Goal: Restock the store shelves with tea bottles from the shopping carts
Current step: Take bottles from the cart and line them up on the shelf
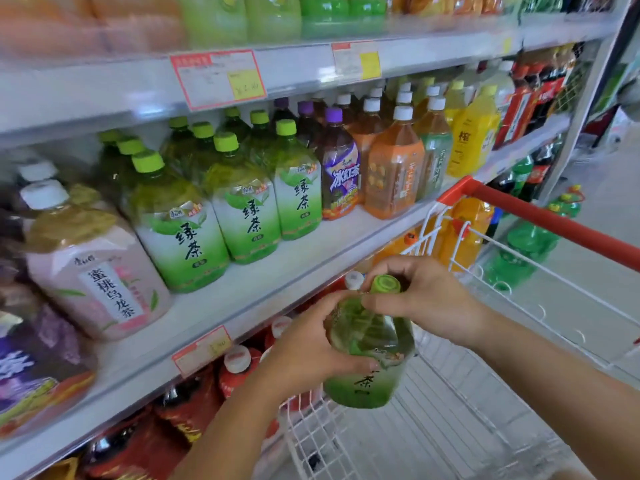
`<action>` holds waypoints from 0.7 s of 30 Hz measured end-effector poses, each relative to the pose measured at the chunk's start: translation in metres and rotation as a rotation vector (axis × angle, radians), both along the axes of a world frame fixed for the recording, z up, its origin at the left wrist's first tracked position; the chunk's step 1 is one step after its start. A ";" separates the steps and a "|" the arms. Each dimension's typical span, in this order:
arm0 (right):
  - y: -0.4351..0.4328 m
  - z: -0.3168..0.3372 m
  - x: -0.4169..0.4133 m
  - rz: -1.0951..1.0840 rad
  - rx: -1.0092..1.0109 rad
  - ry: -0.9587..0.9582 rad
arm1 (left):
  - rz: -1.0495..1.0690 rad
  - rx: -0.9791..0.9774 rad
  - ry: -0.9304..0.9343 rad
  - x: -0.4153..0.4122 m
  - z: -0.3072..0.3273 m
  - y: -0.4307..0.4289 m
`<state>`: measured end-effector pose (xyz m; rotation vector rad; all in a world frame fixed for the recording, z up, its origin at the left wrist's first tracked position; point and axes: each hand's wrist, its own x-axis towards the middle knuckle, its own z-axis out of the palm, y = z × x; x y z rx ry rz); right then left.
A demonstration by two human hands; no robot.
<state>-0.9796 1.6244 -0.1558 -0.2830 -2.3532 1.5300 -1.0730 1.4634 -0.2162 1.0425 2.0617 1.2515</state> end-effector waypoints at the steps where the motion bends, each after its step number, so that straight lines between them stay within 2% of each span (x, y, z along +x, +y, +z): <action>1: -0.001 -0.002 -0.003 0.001 -0.020 0.025 | 0.058 0.036 0.013 -0.003 0.004 -0.006; 4: 0.001 -0.015 -0.002 0.167 0.068 -0.129 | 0.181 0.134 -0.021 -0.006 0.019 -0.023; 6: -0.013 -0.021 -0.005 0.282 0.019 -0.169 | 0.220 0.203 -0.023 -0.004 0.034 -0.033; 8: -0.028 -0.021 -0.013 0.240 -0.055 -0.059 | 0.249 0.223 0.042 -0.005 0.054 -0.042; 10: -0.038 -0.009 -0.025 0.175 -0.036 0.053 | 0.281 0.193 0.105 -0.014 0.070 -0.056; 14: -0.045 0.011 -0.062 0.215 0.018 0.111 | 0.401 0.093 0.155 -0.047 0.068 -0.095; 16: -0.050 0.010 -0.084 0.224 0.017 0.120 | 0.508 -0.030 0.277 -0.063 0.048 -0.114; 19: -0.064 0.009 -0.113 0.272 0.010 0.132 | 0.606 -0.237 0.604 -0.074 0.013 -0.135; 21: -0.072 0.006 -0.130 0.299 0.018 0.115 | 0.637 -0.254 0.767 -0.075 -0.006 -0.146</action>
